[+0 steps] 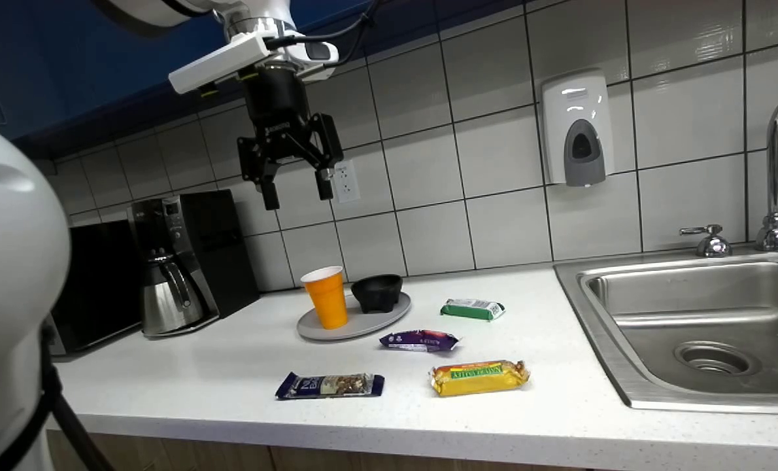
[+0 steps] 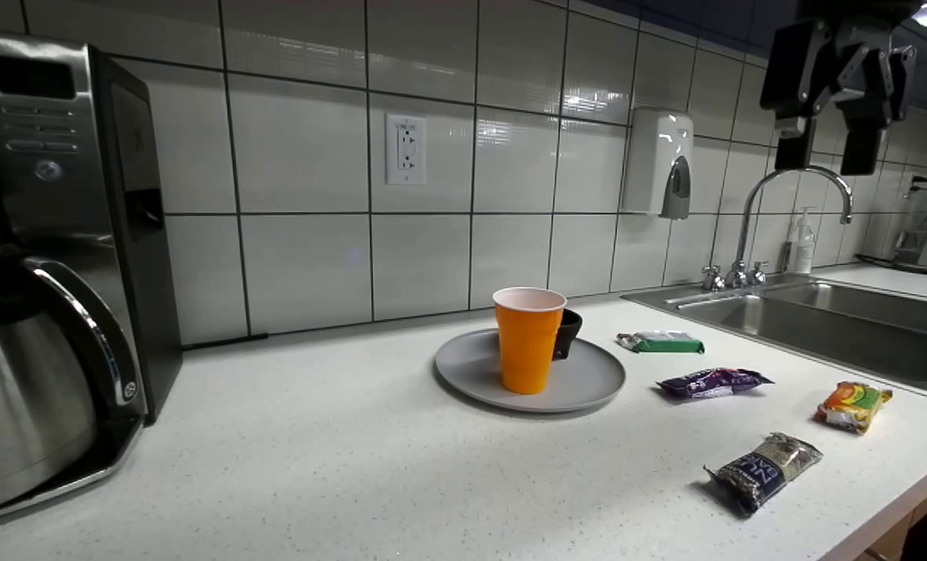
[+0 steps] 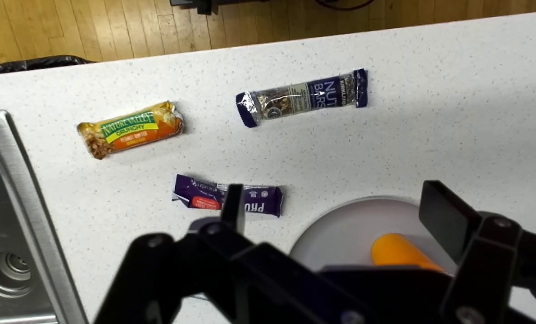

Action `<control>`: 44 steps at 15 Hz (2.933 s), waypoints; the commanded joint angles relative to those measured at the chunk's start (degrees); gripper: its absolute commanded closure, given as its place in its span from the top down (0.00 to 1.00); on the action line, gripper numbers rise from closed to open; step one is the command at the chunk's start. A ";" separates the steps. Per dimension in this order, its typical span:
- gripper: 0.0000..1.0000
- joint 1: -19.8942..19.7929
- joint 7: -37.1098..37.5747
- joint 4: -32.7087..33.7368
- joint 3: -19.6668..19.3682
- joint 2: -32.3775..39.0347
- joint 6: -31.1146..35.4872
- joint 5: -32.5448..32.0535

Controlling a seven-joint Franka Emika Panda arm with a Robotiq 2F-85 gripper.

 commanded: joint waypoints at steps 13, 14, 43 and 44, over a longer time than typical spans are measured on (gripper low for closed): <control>1.00 1.18 -12.45 2.16 -0.30 13.91 11.77 3.41; 1.00 1.51 -12.87 2.44 -0.07 14.75 12.57 3.97; 1.00 2.49 -8.44 20.94 5.20 43.59 31.25 6.45; 1.00 2.45 -8.25 21.54 5.37 44.39 31.09 6.36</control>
